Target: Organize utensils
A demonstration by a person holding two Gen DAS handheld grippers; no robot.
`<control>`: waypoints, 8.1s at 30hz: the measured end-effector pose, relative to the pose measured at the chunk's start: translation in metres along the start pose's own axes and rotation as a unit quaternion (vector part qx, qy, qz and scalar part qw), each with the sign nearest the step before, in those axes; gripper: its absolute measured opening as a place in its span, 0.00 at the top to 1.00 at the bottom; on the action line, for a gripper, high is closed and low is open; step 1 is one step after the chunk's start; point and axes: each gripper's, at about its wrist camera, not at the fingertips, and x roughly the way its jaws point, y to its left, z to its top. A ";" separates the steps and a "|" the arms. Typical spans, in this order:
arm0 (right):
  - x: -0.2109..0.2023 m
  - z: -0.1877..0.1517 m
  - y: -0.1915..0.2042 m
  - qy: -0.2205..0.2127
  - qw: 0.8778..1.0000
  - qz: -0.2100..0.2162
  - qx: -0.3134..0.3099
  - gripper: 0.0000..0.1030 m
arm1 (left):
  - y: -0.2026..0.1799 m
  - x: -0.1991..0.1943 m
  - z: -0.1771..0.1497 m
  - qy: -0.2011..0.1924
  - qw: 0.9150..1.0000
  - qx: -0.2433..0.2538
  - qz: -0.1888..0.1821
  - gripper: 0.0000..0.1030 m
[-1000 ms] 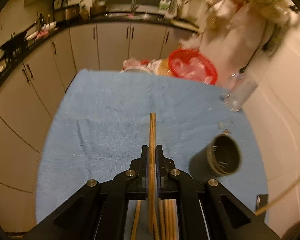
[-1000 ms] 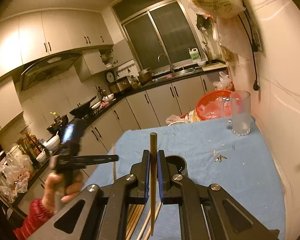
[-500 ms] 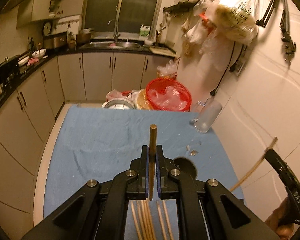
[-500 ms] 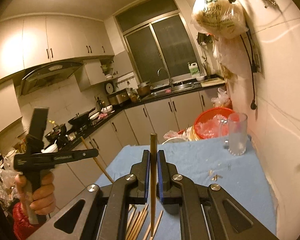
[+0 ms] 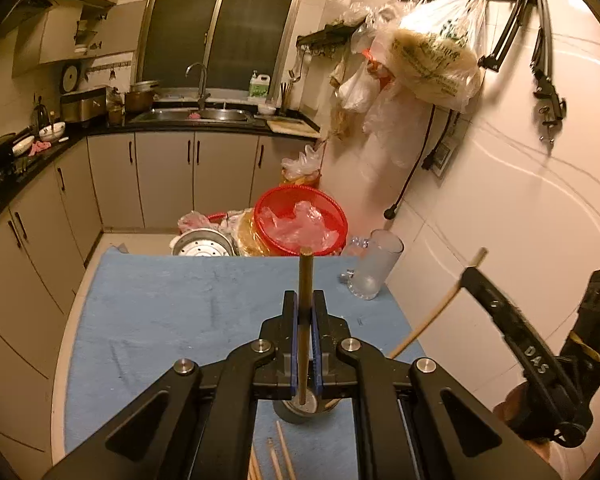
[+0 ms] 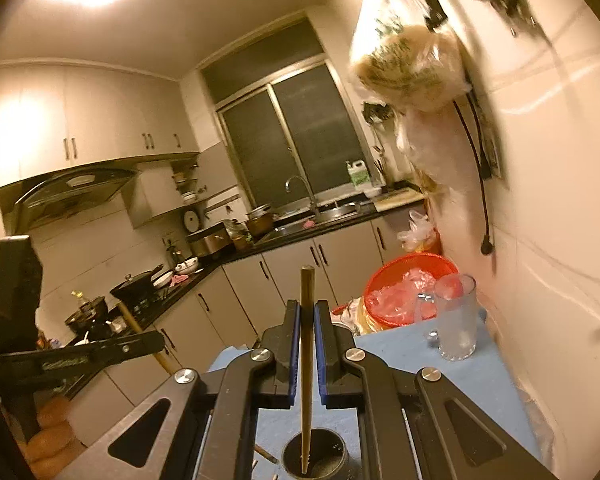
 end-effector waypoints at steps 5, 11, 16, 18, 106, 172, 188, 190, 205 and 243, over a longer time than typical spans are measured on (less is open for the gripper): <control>0.037 -0.015 -0.016 0.042 0.999 -0.008 0.013 0.93 | 0.005 0.039 -0.013 0.045 0.999 -0.013 0.000 0.94; 0.071 -0.038 -0.032 0.099 0.995 -0.002 0.024 0.93 | 0.013 0.074 -0.028 0.085 0.996 -0.020 0.006 0.94; 0.088 -0.053 -0.037 0.129 0.991 0.002 0.032 0.92 | 0.017 0.088 -0.037 0.103 0.994 -0.024 0.009 0.94; 0.092 -0.056 -0.040 0.138 0.990 0.006 0.035 0.90 | 0.018 0.088 -0.038 0.104 0.994 -0.024 0.011 0.94; 0.062 -0.238 -0.017 0.405 0.914 -0.020 -0.023 0.90 | 0.130 0.075 -0.219 0.233 0.967 -0.013 0.105 0.63; -0.048 -0.139 0.052 0.131 0.988 0.028 -0.078 0.94 | 0.082 -0.047 -0.166 0.032 0.996 -0.003 0.085 0.94; -0.062 -0.129 0.050 0.107 0.991 0.029 -0.074 0.94 | 0.075 -0.058 -0.162 0.017 0.996 0.005 0.084 0.94; -0.063 -0.128 0.051 0.103 0.991 0.028 -0.075 0.94 | 0.076 -0.059 -0.162 0.017 0.996 0.004 0.083 0.94; -0.066 -0.120 0.049 0.094 0.993 0.028 -0.072 0.94 | 0.073 -0.061 -0.155 0.015 0.997 0.007 0.078 0.94; -0.053 0.006 0.012 -0.006 1.000 0.011 -0.007 0.94 | 0.002 -0.046 -0.025 -0.038 0.999 0.018 0.016 0.94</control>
